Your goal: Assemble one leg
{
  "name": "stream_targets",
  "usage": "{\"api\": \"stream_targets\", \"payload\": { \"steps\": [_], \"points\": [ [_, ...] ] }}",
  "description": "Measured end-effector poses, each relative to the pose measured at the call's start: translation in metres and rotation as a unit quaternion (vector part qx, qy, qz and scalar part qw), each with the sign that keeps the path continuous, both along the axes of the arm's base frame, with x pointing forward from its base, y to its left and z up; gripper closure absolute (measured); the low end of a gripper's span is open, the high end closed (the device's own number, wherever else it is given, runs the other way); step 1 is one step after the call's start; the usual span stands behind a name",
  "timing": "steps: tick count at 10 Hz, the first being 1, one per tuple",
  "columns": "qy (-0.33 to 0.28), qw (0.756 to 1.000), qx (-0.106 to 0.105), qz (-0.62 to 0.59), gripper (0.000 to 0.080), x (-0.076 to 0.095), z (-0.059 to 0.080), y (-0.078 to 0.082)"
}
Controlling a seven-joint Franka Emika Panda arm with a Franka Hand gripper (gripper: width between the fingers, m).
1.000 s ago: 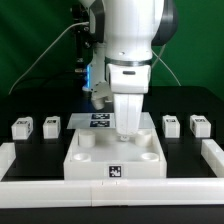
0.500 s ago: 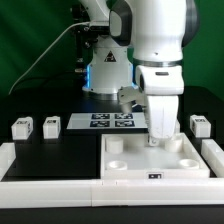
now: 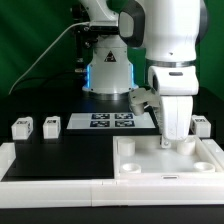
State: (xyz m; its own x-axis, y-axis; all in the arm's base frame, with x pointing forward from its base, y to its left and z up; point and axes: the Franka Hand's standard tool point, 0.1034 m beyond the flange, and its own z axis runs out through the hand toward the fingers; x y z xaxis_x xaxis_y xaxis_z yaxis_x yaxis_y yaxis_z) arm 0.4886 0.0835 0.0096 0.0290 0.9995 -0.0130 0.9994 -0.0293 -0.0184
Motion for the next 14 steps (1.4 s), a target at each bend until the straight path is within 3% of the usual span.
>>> {"api": "stream_targets", "payload": {
  "steps": [2,3,4,6,7,10,14],
  "points": [
    [0.000,1.000,0.000,0.000,0.0732,0.000,0.000,-0.001],
    [0.000,1.000,0.000,-0.001,0.0498,0.000,0.000,-0.001],
    [0.000,1.000,0.000,-0.001,0.0498,0.000,0.000,-0.001],
    [0.000,1.000,0.000,-0.001,0.0216,0.000,0.000,-0.001],
    [0.000,1.000,0.000,-0.001,0.0170,0.000,0.000,-0.001],
    [-0.003,1.000,-0.003,-0.012,0.0150,-0.006,0.010,-0.005],
    [-0.021,0.998,-0.009,-0.063,0.0150,-0.024,0.048,-0.009]
  ]
}}
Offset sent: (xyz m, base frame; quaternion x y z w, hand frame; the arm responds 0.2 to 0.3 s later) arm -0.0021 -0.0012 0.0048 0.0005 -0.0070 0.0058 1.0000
